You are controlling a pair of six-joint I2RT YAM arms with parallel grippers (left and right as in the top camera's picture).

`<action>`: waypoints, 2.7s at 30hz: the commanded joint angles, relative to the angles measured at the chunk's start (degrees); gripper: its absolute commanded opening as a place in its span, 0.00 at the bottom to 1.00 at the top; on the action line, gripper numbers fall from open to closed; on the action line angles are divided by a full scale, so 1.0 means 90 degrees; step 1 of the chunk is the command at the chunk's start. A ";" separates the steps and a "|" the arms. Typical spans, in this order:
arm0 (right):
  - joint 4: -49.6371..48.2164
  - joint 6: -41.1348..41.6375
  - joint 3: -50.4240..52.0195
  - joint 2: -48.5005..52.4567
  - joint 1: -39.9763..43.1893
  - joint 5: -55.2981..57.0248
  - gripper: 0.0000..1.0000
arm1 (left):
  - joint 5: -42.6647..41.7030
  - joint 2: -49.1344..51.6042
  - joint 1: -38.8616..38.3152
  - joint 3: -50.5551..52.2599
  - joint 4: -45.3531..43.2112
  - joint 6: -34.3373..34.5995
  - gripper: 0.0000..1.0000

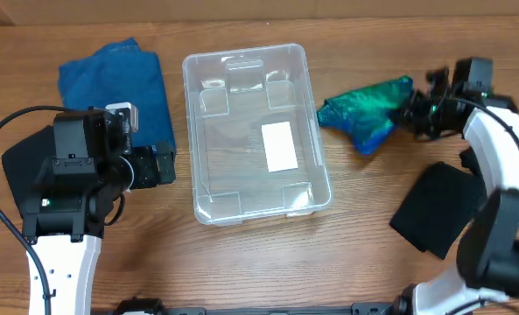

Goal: Pack container
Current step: 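Carry the sparkly cloth with the right gripper into the clear bin, then move the right gripper back and grasp the black cloth on the right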

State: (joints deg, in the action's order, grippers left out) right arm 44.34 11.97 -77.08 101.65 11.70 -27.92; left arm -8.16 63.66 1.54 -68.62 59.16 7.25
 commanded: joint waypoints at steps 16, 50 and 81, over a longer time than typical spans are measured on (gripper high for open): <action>0.0202 -0.5017 -0.1438 -0.0947 -0.4141 0.0644 0.04 | -0.0049 0.0002 0.0034 -0.0153 0.0024 -0.0114 1.00; 0.3113 0.1977 -0.1120 -0.3075 0.0270 0.4201 1.00 | -0.0049 0.0005 0.0034 -0.0153 0.0114 -0.0095 1.00; -0.0916 0.0328 0.3439 -0.2200 0.2781 -0.1418 0.04 | -0.0051 0.0005 0.0034 -0.0153 0.0121 -0.0095 1.00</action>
State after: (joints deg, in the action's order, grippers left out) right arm 36.21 17.56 -40.45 86.08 39.88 -26.65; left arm -8.19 63.68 1.54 -68.79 60.27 7.25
